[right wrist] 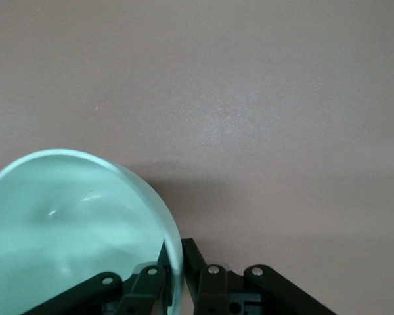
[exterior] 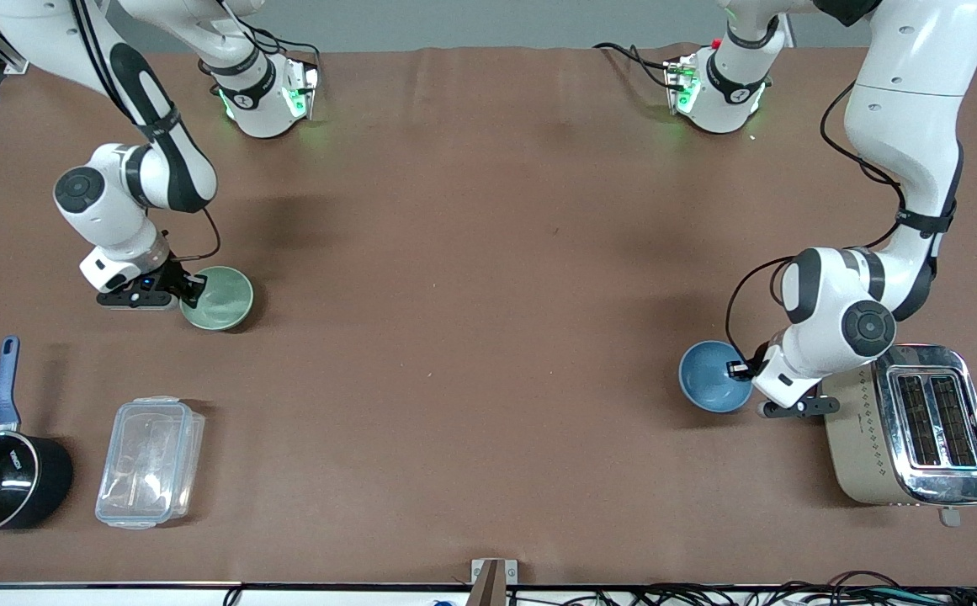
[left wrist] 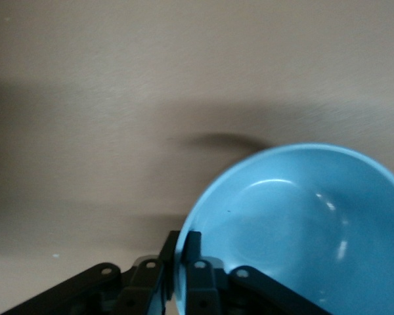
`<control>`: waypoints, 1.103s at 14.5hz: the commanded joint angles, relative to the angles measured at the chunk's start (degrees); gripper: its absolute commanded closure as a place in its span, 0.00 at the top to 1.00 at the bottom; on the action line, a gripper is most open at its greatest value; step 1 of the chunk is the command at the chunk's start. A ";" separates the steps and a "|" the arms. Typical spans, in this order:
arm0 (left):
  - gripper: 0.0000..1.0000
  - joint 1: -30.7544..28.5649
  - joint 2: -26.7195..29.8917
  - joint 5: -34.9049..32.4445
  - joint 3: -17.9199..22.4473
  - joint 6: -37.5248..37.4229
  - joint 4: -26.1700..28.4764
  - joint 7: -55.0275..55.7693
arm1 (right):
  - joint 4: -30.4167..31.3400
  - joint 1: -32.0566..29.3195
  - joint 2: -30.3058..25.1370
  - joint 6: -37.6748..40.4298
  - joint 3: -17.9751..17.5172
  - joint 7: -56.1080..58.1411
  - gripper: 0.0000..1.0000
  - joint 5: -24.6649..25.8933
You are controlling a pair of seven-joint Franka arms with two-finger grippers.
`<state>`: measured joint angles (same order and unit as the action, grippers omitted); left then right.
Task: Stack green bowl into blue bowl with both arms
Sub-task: 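Carry the green bowl with the right gripper while the left gripper brings the blue bowl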
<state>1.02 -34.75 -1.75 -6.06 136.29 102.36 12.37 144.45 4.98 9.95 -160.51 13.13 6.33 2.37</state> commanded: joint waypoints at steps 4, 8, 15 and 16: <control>0.00 11.78 -3.03 0.78 -3.35 0.21 -9.17 24.23 | -17.65 3.36 -11.62 38.45 -0.74 -5.70 0.00 -0.17; 0.00 23.29 -9.18 0.87 -3.35 0.21 -18.14 41.73 | -35.35 7.15 -10.13 56.70 -3.63 -12.99 0.00 -3.86; 0.01 35.35 -12.53 0.78 -3.35 2.22 -20.80 55.99 | -42.04 7.59 -1.62 55.57 -17.52 -35.84 0.00 -4.13; 0.09 36.06 -12.53 0.78 -3.35 2.40 -20.80 57.14 | -43.62 7.59 0.40 55.49 -19.01 -37.61 0.00 -4.22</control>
<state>35.90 -46.72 -1.74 -9.96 138.06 83.00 67.65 106.09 13.40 5.26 -105.87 -3.90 -28.11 -0.95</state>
